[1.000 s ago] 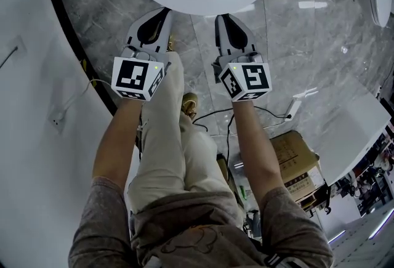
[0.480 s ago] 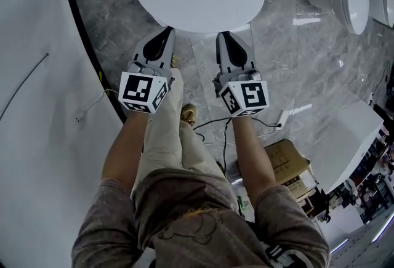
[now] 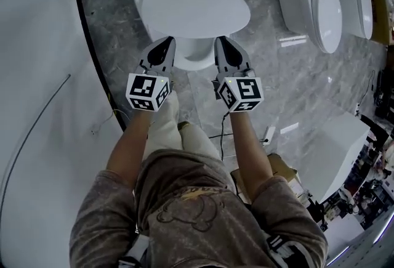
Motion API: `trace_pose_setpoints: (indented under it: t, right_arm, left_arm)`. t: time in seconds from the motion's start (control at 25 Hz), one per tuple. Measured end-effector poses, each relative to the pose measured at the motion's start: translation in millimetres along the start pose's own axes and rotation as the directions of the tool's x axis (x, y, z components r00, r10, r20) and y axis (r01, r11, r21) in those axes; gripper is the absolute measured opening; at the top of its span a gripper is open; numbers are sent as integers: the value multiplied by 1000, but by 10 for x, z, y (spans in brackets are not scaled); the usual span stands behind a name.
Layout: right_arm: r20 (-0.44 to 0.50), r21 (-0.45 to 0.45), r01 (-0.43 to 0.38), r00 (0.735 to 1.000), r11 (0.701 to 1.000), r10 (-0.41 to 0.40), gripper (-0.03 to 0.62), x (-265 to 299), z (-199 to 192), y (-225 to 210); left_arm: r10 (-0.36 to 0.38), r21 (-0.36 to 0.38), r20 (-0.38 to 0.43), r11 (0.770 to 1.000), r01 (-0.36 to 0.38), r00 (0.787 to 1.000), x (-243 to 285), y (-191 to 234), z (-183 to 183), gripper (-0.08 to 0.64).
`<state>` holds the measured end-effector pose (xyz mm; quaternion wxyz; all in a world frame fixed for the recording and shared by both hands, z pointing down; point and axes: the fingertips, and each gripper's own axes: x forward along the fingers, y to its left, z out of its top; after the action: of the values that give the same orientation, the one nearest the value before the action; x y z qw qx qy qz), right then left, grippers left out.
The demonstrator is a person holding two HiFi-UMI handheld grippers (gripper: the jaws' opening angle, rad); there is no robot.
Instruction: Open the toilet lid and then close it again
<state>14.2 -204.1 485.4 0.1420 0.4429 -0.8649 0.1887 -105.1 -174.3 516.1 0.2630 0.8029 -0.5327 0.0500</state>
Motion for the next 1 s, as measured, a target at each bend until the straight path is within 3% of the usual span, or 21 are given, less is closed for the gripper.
trace_pose_setpoints:
  t: [0.44, 1.0]
  right_arm:
    - [62, -34, -72, 995, 997, 74, 26, 682, 1106, -151]
    - [84, -93, -198, 975, 976, 206, 26, 1652, 1809, -228]
  left_arm:
    - [51, 31, 5, 998, -51, 999, 470, 354, 1016, 8]
    - [190, -6, 66, 982, -190, 980, 1012, 1033, 1666, 8]
